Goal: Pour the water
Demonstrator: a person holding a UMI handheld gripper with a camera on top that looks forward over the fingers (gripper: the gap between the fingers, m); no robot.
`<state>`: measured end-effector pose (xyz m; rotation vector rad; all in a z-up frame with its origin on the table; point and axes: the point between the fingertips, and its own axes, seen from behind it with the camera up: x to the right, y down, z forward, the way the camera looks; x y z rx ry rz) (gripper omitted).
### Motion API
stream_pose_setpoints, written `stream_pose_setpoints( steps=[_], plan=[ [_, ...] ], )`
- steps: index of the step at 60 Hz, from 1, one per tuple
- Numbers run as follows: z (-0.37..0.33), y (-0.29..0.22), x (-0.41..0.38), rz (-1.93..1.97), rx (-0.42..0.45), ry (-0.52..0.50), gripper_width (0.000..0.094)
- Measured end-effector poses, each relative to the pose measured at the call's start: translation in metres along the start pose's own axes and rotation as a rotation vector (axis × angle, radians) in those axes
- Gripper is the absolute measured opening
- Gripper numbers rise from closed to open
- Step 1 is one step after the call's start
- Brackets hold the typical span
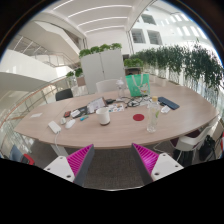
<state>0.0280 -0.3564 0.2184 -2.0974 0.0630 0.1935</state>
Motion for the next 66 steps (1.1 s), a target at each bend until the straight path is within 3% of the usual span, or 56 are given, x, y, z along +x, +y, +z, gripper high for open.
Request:
stream_pose_setpoints(
  steps=[15,32,44,55,60,63,66],
  plan=[
    [0.027,0.008,0.001,0.022,0.068,0.026,0.0823],
    [0.127,-0.032,0.141,-0.070,0.236,0.222,0.0809],
    [0.227,-0.060,0.210,-0.051,0.332,0.221,0.0805],
    [0.295,-0.078,0.245,-0.081,0.356,0.217,0.0823],
    [0.319,-0.088,0.245,-0.083,0.364,0.194,0.0758],
    [0.330,-0.089,0.244,-0.092,0.360,0.172,0.0535],
    [0.339,-0.094,0.250,-0.097,0.380,0.185,0.0530]
  ],
)
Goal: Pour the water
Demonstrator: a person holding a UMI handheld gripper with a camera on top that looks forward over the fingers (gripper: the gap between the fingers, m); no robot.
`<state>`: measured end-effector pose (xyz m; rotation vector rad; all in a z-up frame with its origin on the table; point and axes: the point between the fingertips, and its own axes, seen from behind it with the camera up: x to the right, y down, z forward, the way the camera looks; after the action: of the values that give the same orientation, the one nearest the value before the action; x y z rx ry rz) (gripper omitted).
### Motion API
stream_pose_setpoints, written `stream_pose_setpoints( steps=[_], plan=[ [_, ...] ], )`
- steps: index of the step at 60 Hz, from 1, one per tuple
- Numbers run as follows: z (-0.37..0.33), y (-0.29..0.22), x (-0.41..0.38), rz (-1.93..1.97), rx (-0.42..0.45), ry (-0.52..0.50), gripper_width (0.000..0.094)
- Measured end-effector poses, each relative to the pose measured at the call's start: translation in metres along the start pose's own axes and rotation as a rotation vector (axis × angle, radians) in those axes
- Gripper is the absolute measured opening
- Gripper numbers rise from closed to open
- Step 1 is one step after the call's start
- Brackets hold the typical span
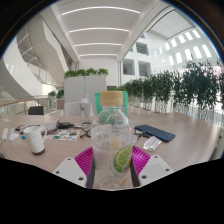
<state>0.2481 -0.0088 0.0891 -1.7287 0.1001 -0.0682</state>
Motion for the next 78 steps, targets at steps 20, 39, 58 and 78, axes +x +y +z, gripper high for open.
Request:
stream_pose_setpoints(
  steps=[20,39,58,78],
  plan=[
    [0.013,-0.035,0.005,-0.022,-0.106,0.067,0.0345],
    [0.049,-0.240,-0.089,-0.647,0.061,0.125,0.0342],
    [0.094,-0.120,-0.204,-1.879,-0.142,0.033,0.0345],
    [0.114,-0.113,-0.211,-2.392,-0.264,-0.055,0.0347]
  ],
)
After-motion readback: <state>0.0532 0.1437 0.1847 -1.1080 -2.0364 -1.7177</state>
